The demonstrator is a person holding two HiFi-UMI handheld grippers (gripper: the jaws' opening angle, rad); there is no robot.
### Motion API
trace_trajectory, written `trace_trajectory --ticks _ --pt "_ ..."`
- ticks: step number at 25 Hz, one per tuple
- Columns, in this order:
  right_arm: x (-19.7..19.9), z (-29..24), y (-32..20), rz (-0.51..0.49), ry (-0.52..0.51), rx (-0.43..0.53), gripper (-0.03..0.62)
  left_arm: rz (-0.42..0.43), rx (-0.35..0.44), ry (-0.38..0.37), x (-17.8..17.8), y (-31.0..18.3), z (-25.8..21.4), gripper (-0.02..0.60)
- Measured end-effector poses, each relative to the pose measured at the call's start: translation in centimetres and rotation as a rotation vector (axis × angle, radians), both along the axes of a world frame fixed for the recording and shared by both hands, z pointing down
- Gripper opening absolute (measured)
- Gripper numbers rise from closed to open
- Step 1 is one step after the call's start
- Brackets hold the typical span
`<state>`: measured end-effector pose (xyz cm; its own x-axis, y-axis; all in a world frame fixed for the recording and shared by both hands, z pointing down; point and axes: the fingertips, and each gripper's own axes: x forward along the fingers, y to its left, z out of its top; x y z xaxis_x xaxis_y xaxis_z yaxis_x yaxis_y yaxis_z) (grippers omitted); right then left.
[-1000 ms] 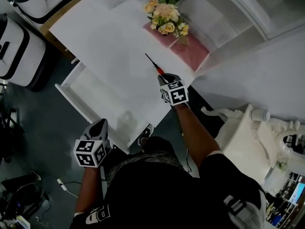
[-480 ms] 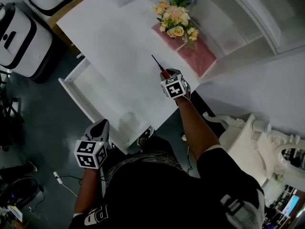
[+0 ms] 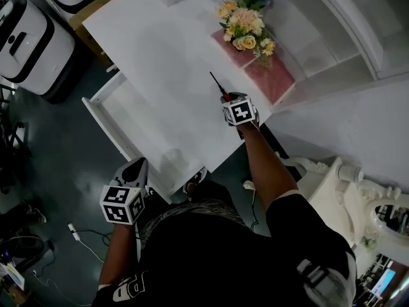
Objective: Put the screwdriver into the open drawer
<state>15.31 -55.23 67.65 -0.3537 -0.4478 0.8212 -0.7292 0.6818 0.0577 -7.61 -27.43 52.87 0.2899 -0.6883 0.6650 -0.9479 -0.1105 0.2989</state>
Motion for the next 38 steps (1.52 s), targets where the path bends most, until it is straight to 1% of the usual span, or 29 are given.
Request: trace_trajectory --ticks 5,7,13,18,22,24,26,32,35,38 --pt "0.0 0.1 0.0 0.031 0.011 -0.044 0.118 -0.002 0.006 0.001 -0.5 0.4 0.0 0.015" --pt "0.0 0.2 -0.1 0.057 0.001 -0.063 0.115 0.006 0.011 -0.001 -0.7 0.6 0.0 0.015" --pt "-0.3 -0.1 0.9 0.116 -0.062 -0.122 0.112 0.004 0.015 0.009 -1.9 1.5 -0.3 0.015" --pt "-0.4 -0.8 1.9 0.158 -0.104 -0.14 0.11 0.001 0.021 0.021 -2.9 2.1 -0.7 0.015" --pt "-0.5 -1.4 2.7 0.217 -0.167 -0.163 0.11 0.017 0.026 0.024 -3.4 2.3 -0.9 0.015" --pt "-0.5 -1.7 3.2 0.257 -0.214 -0.187 0.11 0.025 0.027 0.034 -3.6 2.4 -1.0 0.015" --pt "-0.6 -2.0 3.6 0.307 -0.283 -0.218 0.11 0.035 0.029 0.043 -3.6 2.3 -1.2 0.015" --pt "-1.2 -2.8 5.3 0.456 -0.52 -0.327 0.11 0.07 0.033 0.047 -3.6 2.3 -1.4 0.015" --pt "-1.7 -3.1 6.4 0.531 -0.658 -0.391 0.11 0.087 0.035 0.048 -3.7 2.4 -1.6 0.015" --pt "-2.3 -3.7 7.1 0.583 -0.784 -0.432 0.11 0.103 0.038 0.048 -3.9 2.2 -1.6 0.015"
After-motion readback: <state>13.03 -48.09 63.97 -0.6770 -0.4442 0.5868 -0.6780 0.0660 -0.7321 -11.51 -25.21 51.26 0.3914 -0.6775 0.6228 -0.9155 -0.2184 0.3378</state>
